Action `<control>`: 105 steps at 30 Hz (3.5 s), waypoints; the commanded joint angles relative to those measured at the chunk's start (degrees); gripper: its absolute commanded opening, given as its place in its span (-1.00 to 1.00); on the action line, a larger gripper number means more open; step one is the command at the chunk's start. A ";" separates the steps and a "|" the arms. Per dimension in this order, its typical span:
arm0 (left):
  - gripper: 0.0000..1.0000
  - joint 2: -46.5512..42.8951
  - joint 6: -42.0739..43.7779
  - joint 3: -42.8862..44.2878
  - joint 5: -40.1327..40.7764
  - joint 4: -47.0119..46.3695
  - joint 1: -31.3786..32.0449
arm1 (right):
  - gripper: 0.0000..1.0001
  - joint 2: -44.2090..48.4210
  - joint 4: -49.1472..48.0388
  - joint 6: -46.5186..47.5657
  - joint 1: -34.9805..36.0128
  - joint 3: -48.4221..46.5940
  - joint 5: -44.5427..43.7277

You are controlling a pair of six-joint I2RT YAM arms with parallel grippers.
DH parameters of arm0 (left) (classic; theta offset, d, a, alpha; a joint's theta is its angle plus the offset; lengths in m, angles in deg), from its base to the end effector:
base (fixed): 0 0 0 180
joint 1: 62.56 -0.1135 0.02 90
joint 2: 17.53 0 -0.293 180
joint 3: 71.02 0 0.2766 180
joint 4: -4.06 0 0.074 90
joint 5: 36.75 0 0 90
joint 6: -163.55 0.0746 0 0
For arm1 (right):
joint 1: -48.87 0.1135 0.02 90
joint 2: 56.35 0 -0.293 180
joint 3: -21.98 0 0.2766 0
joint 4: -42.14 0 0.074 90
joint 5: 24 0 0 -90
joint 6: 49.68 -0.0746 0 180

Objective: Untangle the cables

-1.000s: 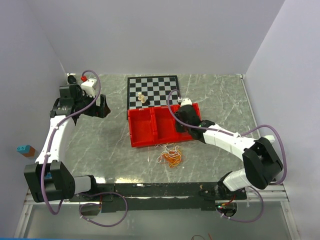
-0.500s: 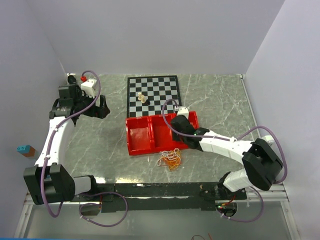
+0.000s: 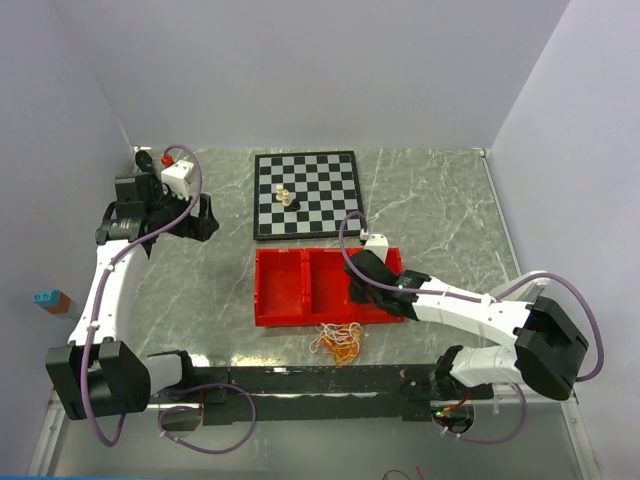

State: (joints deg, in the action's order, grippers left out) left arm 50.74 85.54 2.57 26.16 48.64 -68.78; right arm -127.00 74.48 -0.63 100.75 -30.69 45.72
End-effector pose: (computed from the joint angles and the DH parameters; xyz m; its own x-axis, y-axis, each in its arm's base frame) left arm 0.2976 -0.0017 0.3225 -0.5626 0.1247 -0.8173 0.3792 0.9174 -0.1211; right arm 0.1919 0.2027 0.1938 -0.7529 0.0363 -0.6571 -0.1428 0.9657 0.2170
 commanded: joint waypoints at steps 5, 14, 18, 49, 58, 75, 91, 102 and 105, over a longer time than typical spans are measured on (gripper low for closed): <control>0.93 -0.68 0.58 0.11 -0.86 -0.41 -0.02 | -1.00 -7.47 8.30 0.51 -2.92 -11.70 3.48; 0.93 -1.65 1.46 -1.11 0.02 -0.94 -0.02 | -1.00 -14.42 13.05 11.85 -10.92 -21.47 15.43; 0.93 -1.39 1.55 -1.38 0.11 -0.94 -0.02 | -1.00 -17.67 14.81 14.40 -11.18 -23.93 17.54; 0.93 -1.38 1.46 -0.76 -3.41 1.52 -0.02 | 0.56 -12.16 10.34 7.29 -11.19 -20.96 10.43; 0.93 -6.21 9.29 -2.34 -8.79 10.40 10.22 | 0.62 4.81 12.62 1.42 -1.35 -6.81 11.13; 0.93 7.13 11.56 -6.65 6.08 0.92 57.89 | 0.08 13.53 5.59 -13.28 2.61 11.66 17.19; 0.96 21.46 14.82 -5.07 10.57 -13.51 60.45 | -0.59 18.45 14.63 -11.35 2.70 14.75 15.09; -0.21 27.80 14.91 -2.52 10.39 -12.89 61.94 | -0.62 22.40 19.29 -12.05 2.88 13.69 13.15; -0.45 25.78 14.29 -3.22 9.78 -11.67 62.29 | -0.62 22.49 19.91 -12.05 2.97 12.98 12.80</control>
State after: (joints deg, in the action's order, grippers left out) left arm 77.25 100.60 -0.66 38.34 34.34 -7.78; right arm -105.52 91.84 -12.37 103.11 -14.99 60.33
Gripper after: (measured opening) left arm 0.303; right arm 0.192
